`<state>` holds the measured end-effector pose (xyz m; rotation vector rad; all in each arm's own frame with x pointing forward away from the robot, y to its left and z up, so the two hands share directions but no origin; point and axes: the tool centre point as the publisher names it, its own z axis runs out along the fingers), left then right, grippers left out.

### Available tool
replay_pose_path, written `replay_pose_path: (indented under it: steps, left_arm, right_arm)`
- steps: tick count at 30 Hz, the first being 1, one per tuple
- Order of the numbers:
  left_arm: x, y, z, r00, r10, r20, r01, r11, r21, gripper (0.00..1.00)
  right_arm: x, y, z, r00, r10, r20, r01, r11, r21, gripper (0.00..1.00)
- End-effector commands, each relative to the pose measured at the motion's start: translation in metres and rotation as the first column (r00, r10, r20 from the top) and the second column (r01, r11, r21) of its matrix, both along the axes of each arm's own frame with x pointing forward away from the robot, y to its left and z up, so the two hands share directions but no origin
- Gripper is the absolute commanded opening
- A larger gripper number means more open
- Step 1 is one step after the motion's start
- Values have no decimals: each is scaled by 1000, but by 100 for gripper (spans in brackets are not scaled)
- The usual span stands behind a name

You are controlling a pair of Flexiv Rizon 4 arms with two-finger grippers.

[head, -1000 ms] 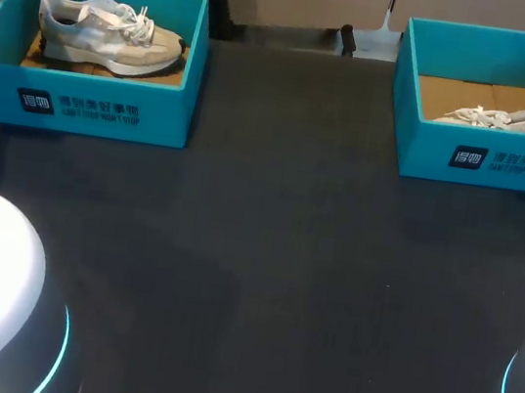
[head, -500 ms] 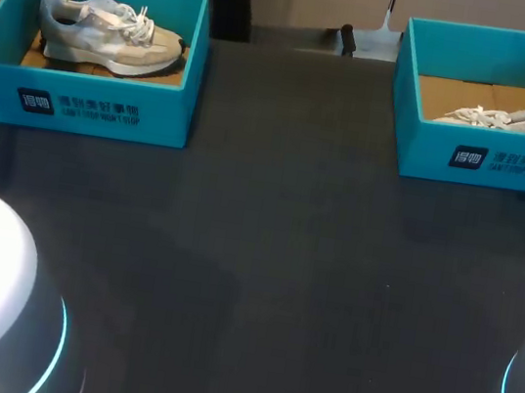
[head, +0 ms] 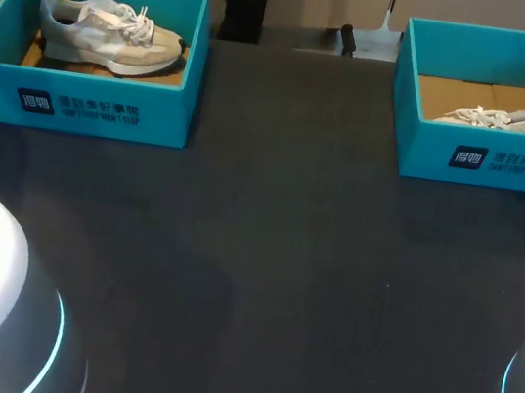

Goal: Take the shoe out of the shoebox, open the shoe tongue, remove and reinsert the insole, then place the shoe into the shoebox

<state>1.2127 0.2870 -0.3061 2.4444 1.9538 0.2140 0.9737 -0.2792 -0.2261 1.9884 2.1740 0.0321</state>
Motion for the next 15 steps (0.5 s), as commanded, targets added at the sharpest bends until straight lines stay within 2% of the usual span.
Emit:
replay_pose_path:
  steps: [1,4,8,15]
  left_arm:
    - [7,2,-5,999,-1,-40,1,1000,-3,60]
    - [6,4,-9,999,3,-46,-3,1000,1,56]
    - [8,6,-15,999,10,-53,-10,1000,9,59]
    - [10,7,-24,996,19,-83,-18,1000,10,53]
  right_arm:
    - [0,0,0,1000,0,0,0,1000,0,100]
    - [0,0,0,1000,0,0,0,1000,0,100]
    - [0,0,0,1000,0,0,0,1000,0,100]
    - [0,0,0,1000,0,0,0,1000,0,100]
